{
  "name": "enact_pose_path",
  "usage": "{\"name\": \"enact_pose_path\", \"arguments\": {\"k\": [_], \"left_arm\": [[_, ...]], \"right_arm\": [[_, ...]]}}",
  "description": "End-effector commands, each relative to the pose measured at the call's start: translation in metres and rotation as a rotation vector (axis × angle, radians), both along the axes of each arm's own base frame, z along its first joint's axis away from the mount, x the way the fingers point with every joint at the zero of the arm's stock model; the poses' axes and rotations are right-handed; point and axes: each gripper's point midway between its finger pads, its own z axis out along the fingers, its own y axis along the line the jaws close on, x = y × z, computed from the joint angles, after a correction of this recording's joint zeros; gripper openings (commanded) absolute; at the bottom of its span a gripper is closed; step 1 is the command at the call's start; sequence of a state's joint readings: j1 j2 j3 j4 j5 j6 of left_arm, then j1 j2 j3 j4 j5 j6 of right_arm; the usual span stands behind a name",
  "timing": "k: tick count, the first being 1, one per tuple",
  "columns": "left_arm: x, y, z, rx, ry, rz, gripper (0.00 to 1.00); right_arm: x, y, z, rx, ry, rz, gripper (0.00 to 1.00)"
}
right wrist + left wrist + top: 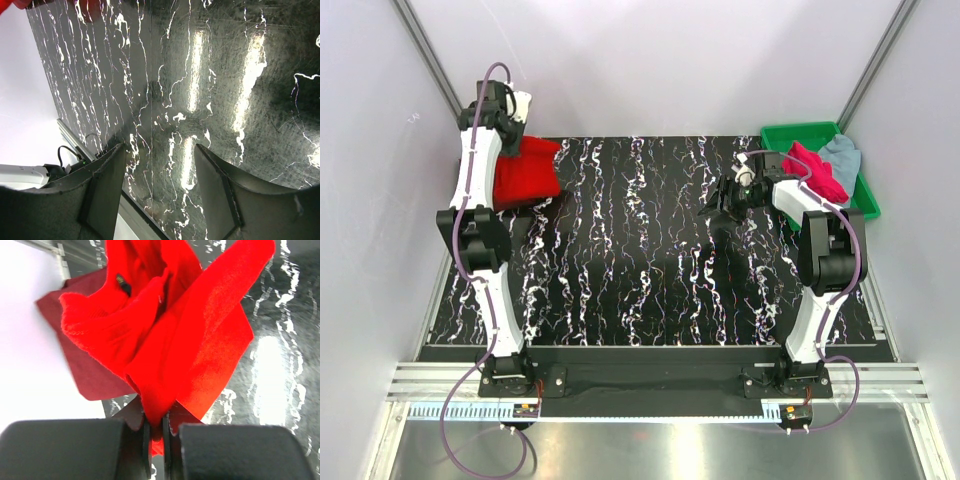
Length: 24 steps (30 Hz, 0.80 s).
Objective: Fold and stack the t-shirts
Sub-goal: Neatly place the folded tshirt to the corner
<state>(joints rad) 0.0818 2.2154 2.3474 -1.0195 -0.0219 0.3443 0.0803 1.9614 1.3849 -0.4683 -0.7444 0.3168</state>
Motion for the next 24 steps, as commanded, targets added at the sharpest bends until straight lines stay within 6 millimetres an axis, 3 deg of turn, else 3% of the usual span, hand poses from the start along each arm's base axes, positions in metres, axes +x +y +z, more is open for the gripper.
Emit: {"name": "enact_pose_path", "arguments": {"k": [1,8,13,24], "left_arm": [[0.019,0.025,0.037,0.093,-0.131,0.050,0.00],[0.014,0.040,0.046,0.110,-0.143,0.072,0.00],[0.007,0.063,0.049,0.125,-0.143,0.116,0.00],[0.013,0.109,0.032,0.225,-0.122,0.186,0.00]], "right_arm": [[0.003,0.001,0.023,-0.009,-0.093,0.013,0.64],[0.002,0.001,0.021,-0.008,-0.087,0.011,0.64],[0.004,0.001,0.018,-0.004,-0.080,0.006,0.64],[0.001,0.000,0.015,-0.006,-0.072,0.004,0.64]]}}
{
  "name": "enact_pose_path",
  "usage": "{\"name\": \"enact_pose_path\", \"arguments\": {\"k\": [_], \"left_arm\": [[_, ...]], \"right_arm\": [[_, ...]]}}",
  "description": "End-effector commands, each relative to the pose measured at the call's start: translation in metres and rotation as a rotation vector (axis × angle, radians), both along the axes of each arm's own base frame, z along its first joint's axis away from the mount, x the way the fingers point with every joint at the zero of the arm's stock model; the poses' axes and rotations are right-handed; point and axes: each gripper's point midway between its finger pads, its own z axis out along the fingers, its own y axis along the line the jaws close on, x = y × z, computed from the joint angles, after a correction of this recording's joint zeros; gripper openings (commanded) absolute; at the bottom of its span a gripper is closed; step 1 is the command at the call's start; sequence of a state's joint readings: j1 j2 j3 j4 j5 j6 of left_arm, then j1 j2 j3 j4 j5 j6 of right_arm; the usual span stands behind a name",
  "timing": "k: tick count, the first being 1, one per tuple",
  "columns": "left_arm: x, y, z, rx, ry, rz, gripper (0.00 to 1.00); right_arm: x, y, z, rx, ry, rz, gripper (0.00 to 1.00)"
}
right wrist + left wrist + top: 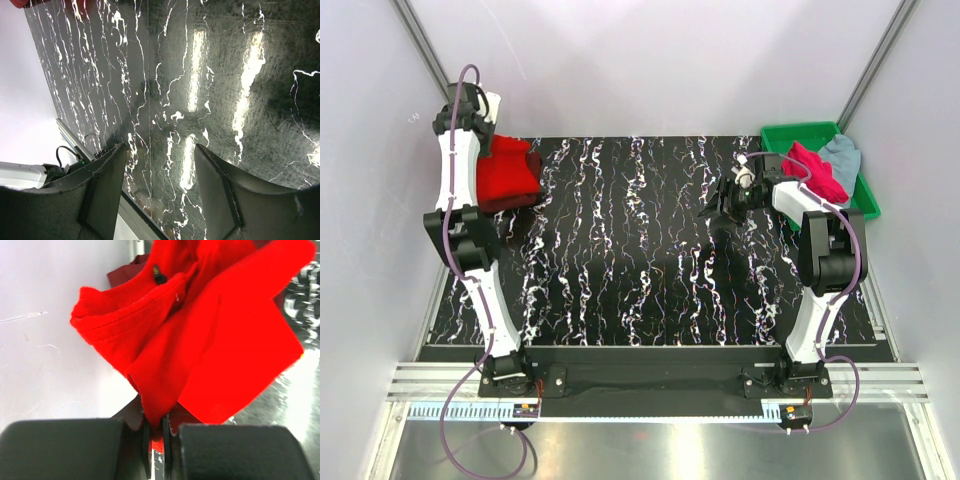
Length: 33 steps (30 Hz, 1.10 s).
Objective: Fold and stack the t-shirts
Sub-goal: Neatly place the folded tshirt to the corner
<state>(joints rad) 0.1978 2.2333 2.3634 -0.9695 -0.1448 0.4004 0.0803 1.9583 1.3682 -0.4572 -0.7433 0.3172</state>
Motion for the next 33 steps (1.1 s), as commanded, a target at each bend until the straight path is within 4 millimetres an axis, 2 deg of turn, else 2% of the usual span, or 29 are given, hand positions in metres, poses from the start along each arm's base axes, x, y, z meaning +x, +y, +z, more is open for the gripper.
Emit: {"name": "enact_pose_path", "arguments": {"k": [1,8,11,19,24,30,33], "left_arm": [[0.018,0.026,0.023,0.115,-0.087,0.039,0.00],[0.039,0.040,-0.027,0.160,-0.028,0.055,0.00],[0.050,0.047,-0.037,0.192,-0.038,0.068,0.00],[0.072,0.066,-0.030,0.281,-0.122,0.123,0.00],[0.087,0.067,-0.023,0.319,-0.179,0.115,0.00],[0.094,0.057,-0.036,0.321,-0.171,0.093,0.00],[0.097,0.049,-0.042,0.325,-0.165,0.085,0.05]], "right_arm": [[0.002,0.001,0.017,-0.007,-0.070,0.004,0.64],[-0.004,0.000,0.014,-0.014,-0.060,0.003,0.64],[-0.007,-0.002,0.013,-0.019,-0.060,0.001,0.64],[-0.018,-0.004,0.010,-0.028,-0.049,-0.005,0.64],[-0.023,-0.004,0.009,-0.029,-0.041,-0.008,0.64],[-0.024,-0.004,0.008,-0.031,-0.039,-0.007,0.64],[-0.023,-0.004,0.008,-0.031,-0.040,-0.009,0.64]]}}
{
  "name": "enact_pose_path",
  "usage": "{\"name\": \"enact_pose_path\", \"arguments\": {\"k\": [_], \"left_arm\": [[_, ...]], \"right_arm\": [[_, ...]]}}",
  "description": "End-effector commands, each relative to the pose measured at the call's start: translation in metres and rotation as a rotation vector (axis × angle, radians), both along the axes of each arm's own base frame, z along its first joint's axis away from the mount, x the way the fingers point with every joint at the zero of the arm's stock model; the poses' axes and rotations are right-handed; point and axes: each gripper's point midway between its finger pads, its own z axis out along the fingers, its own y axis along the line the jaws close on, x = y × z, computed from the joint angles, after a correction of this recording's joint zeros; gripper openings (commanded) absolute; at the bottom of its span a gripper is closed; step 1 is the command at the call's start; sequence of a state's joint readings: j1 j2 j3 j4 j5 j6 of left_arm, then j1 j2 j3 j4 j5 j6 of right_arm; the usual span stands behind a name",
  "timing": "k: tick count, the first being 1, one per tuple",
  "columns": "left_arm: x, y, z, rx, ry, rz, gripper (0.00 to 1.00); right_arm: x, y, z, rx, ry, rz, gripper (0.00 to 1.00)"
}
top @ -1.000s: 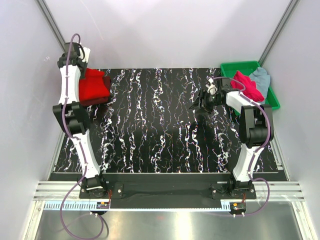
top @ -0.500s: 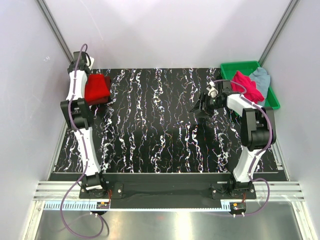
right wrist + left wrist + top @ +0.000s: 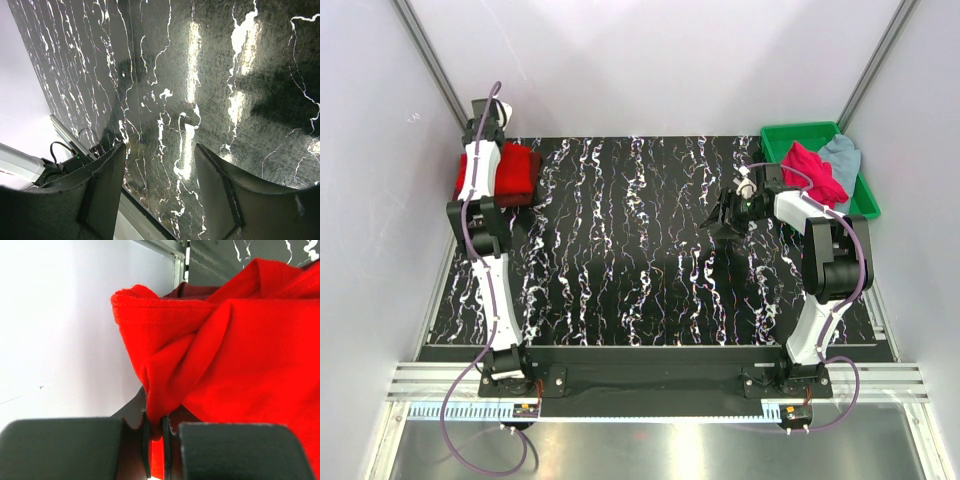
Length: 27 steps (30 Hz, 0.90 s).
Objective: Fold and stack the t-shirts
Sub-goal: Neatly place the folded tshirt to the corner
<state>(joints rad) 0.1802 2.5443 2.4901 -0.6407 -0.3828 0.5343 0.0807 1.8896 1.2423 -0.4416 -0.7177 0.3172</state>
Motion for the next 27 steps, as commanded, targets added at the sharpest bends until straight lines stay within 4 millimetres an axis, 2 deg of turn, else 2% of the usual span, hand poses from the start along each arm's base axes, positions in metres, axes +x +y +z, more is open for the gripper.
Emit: {"name": "enact_pose_path", "arguments": {"k": [1,2,4,8,11,12,13,14,15,16,17,18,19,20,21,22,23,24,25,26,27], "left_arm": [[0.020,-0.003,0.027,0.060,-0.115,0.007,0.23],[0.021,-0.003,0.027,0.068,-0.122,0.016,0.39],[0.021,-0.003,0.029,0.088,-0.131,0.046,0.65],[0.014,-0.001,0.052,0.080,-0.186,0.108,0.80],[0.005,-0.002,0.093,0.060,-0.266,0.147,0.83],[0.003,-0.006,0.104,0.032,-0.289,0.138,0.84],[-0.005,-0.014,0.128,0.009,-0.314,0.128,0.84],[-0.008,-0.021,0.141,-0.028,-0.350,0.130,0.90],[-0.009,-0.036,0.152,-0.084,-0.371,0.083,0.92],[-0.019,-0.054,0.171,-0.165,-0.401,0.065,0.92],[-0.018,-0.078,0.174,-0.261,-0.398,-0.017,0.99],[-0.030,-0.094,0.195,-0.315,-0.422,-0.056,0.99],[-0.038,-0.118,0.196,-0.398,-0.411,-0.078,0.99],[-0.043,-0.146,0.179,-0.490,-0.350,-0.148,0.99],[-0.057,-0.162,0.194,-0.529,-0.354,-0.188,0.99],[-0.065,-0.189,0.189,-0.604,-0.328,-0.216,0.99],[-0.074,-0.202,0.163,-0.648,-0.258,-0.205,0.99],[-0.086,-0.213,0.167,-0.687,-0.250,-0.227,0.99],[-0.093,-0.237,0.158,-0.730,-0.218,-0.240,0.99],[-0.103,-0.246,0.135,-0.746,-0.154,-0.230,0.99],[-0.112,-0.261,0.138,-0.755,-0.152,-0.259,0.99]], "right_arm": [[0.005,0.001,0.020,-0.007,-0.079,0.006,0.64],[0.005,0.001,0.020,-0.007,-0.080,0.004,0.64],[0.005,0.002,0.020,-0.005,-0.076,0.005,0.64],[0.007,0.001,0.027,-0.013,-0.104,0.011,0.65],[0.012,-0.003,0.034,-0.045,-0.149,0.016,0.70],[0.017,-0.007,0.036,-0.075,-0.170,0.007,0.71],[0.020,-0.011,0.040,-0.097,-0.191,0.005,0.74],[0.023,-0.015,0.046,-0.129,-0.237,0.016,0.76],[0.031,-0.023,0.052,-0.180,-0.276,-0.002,0.77],[0.035,-0.029,0.056,-0.216,-0.303,-0.010,0.82],[0.043,-0.038,0.064,-0.269,-0.342,-0.043,0.85],[0.047,-0.044,0.069,-0.296,-0.364,-0.059,0.95],[0.051,-0.051,0.072,-0.334,-0.388,-0.077,0.99],[0.056,-0.059,0.079,-0.370,-0.407,-0.118,1.00],[0.062,-0.076,0.080,-0.457,-0.411,-0.187,1.00],[0.066,-0.087,0.082,-0.504,-0.409,-0.243,1.00],[0.069,-0.098,0.086,-0.555,-0.416,-0.286,1.00],[0.072,-0.118,0.088,-0.653,-0.412,-0.351,1.00],[0.072,-0.128,0.091,-0.704,-0.415,-0.370,1.00],[0.073,-0.136,0.094,-0.745,-0.417,-0.389,1.00],[0.072,-0.149,0.101,-0.808,-0.420,-0.424,1.00]]}}
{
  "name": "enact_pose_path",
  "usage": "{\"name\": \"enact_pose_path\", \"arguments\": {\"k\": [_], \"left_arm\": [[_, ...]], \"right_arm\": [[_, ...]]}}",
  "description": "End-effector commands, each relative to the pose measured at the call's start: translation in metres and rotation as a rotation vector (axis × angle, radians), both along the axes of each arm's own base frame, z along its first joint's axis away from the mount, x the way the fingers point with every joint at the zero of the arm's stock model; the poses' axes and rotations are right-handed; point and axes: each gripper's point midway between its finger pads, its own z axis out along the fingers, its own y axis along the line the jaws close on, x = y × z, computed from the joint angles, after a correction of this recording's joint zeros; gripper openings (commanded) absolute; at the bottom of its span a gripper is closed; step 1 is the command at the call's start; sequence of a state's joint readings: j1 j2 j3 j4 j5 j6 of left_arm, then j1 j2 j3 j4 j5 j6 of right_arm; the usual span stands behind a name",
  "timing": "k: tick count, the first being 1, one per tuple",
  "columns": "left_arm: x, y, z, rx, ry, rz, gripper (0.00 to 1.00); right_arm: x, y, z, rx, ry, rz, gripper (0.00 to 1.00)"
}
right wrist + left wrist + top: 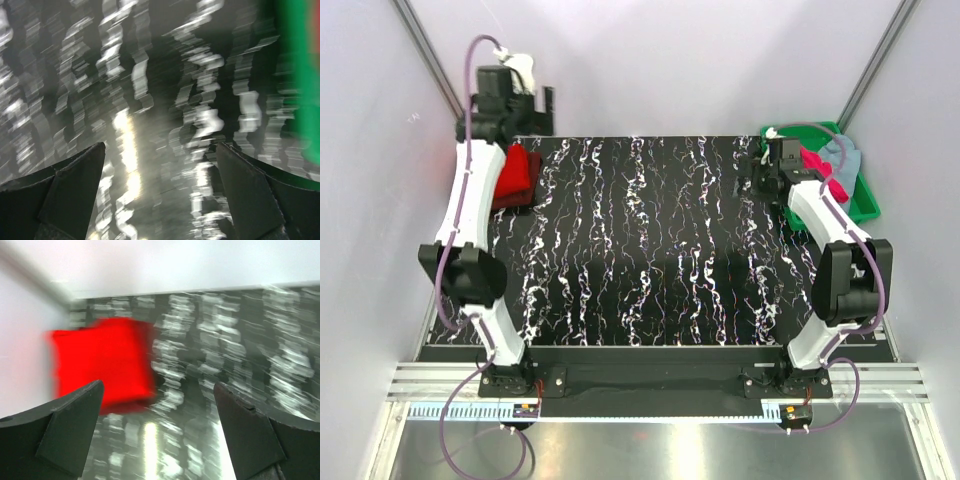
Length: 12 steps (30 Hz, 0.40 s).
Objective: Fold and stack the t-shirts
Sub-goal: Neatly place the folded tshirt to the corner
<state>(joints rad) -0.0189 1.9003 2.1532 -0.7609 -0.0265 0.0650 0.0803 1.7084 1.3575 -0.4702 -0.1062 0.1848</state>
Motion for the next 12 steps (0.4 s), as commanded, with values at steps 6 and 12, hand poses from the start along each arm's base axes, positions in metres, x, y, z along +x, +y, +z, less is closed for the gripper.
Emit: {"name": "enact_pose_path", "arguments": {"k": [6,12], "left_arm": [[-0.057,-0.082,-0.089,-0.084,0.228,-0.144,0.99],[-0.071,-0.081,-0.098,0.050,0.237,-0.160,0.99]], "right_arm": [[-0.005,-0.062,0.077,-0.268,-0.201,-0.195,1.00],[-0.013,-0.062,0.099,-0.244,-0.248,-0.205,1.00]]}}
